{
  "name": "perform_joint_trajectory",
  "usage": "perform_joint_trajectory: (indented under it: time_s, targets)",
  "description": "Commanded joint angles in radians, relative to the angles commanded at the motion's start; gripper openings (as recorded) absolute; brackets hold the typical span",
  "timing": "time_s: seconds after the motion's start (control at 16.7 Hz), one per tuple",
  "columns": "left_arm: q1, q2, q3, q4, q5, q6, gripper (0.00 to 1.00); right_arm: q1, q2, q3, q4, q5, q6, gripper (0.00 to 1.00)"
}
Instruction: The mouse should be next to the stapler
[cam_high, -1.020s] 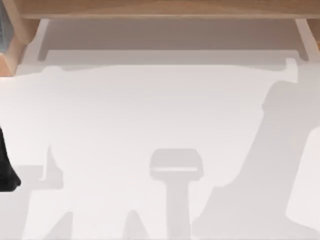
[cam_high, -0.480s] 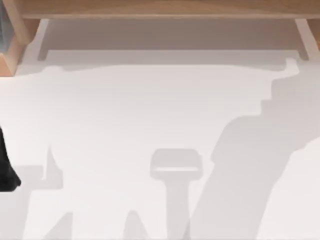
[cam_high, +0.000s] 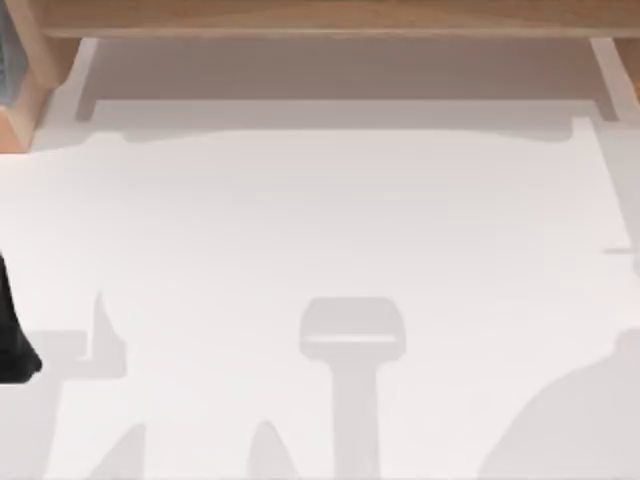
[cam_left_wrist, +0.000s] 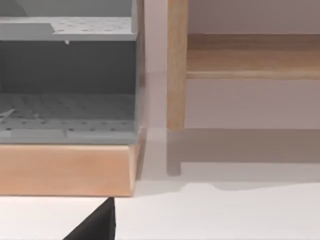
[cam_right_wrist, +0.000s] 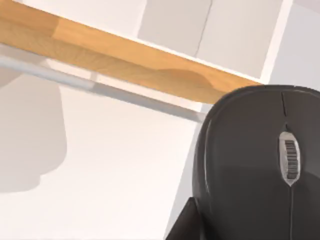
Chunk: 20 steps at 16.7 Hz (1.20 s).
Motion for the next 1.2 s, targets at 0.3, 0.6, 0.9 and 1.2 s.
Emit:
perform_joint_trajectory:
  time_s: [0.3,0.6,0.9,1.2]
  targets:
    - [0.0,0.0,0.0,0.0,0.0,0.0,1.0,-0.156,-0.135,-0.321,0.081,0.001,-0.081,0.0]
    - [0.0,0.0,0.0,0.0,0.0,0.0,1.0,-0.304,-0.22,-0.592,0.149,0.006,-0.128,0.0]
    - [0.0,0.0,0.0,0.0,0.0,0.0,1.0,-0.401,-0.259,-0.754,0.192,0.008,-0.145,0.0]
    - [0.0,0.0,0.0,0.0,0.0,0.0,1.0,-0.419,-0.265,-0.782,0.2,0.009,-0.147,0.0]
